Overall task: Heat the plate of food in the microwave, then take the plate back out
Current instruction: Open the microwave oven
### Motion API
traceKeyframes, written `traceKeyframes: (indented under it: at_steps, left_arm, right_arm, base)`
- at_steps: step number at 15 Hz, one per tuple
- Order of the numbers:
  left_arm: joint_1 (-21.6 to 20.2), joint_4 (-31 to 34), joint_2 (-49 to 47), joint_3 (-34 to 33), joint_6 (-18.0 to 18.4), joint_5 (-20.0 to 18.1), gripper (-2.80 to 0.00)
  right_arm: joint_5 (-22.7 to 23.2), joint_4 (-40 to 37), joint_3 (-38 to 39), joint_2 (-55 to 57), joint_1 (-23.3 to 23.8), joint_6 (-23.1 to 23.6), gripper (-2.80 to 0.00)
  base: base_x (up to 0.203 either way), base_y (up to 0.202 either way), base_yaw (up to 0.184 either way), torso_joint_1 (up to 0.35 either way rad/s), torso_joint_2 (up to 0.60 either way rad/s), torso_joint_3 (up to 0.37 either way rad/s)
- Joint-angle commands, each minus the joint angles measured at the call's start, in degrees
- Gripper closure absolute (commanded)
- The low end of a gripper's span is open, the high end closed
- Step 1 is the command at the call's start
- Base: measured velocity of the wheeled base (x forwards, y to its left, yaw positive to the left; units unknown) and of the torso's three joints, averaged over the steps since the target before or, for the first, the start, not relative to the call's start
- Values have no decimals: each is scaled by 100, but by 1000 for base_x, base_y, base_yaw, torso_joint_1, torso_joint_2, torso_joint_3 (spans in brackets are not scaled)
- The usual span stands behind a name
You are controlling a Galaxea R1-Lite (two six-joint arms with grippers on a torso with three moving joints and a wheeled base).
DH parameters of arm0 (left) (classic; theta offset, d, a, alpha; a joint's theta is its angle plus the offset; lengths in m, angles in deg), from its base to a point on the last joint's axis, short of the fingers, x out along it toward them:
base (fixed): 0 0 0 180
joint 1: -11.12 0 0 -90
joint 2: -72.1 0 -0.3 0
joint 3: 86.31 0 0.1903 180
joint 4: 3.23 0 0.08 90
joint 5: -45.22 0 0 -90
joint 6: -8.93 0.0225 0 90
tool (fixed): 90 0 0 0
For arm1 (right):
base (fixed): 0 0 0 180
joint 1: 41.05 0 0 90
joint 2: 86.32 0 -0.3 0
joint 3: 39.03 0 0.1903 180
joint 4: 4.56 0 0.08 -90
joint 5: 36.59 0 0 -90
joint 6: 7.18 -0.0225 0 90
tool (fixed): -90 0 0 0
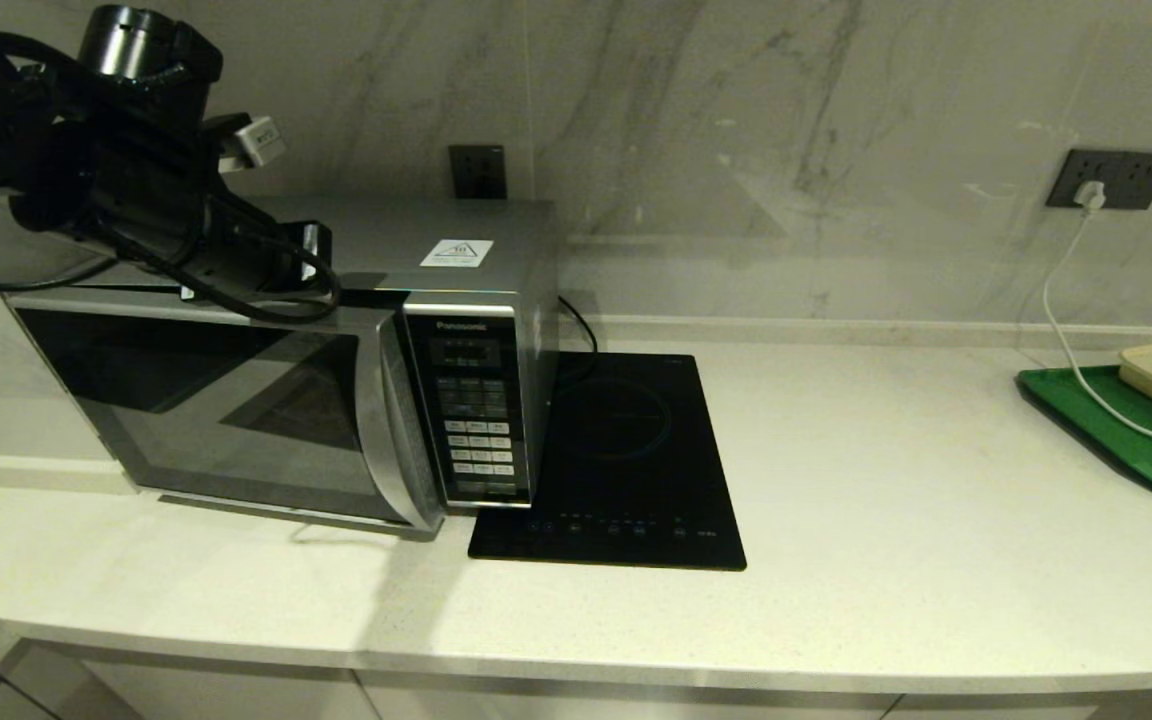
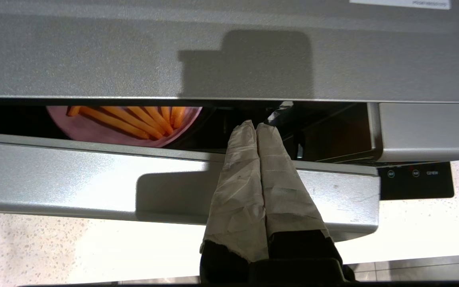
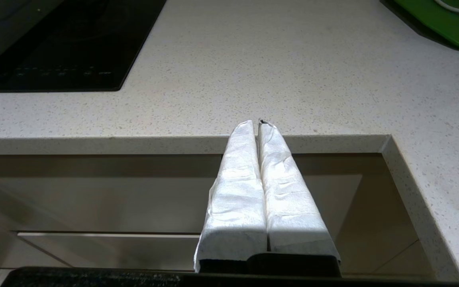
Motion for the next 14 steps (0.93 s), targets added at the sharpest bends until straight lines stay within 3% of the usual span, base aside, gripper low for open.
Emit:
traceKeyframes:
  at_steps: [1, 4, 7, 10, 14]
  left_arm:
    - [-1, 29, 13, -81, -8, 101, 0]
    - [1, 51, 266, -276, 15, 201, 0]
    - [57, 55, 597, -717, -2, 666, 0]
    - [63, 55, 1134, -1354, -54, 890, 0]
    - [67, 55, 1972, -2279, -147, 1663, 0]
  right_arm:
    - [-1, -4, 1, 3, -5, -2, 0]
    - [-1, -4, 1, 3, 2, -2, 0]
    - [-1, -4, 1, 3, -5, -2, 0]
    - [-1, -4, 1, 2, 1, -2, 0]
    - [-1, -4, 1, 3, -5, -2, 0]
  base:
    - [0, 0, 0, 0, 0, 0]
    - [0, 0, 0, 0, 0, 0]
    - [0, 0, 0, 0, 0, 0]
    - [0, 0, 0, 0, 0, 0]
    - [0, 0, 0, 0, 0, 0]
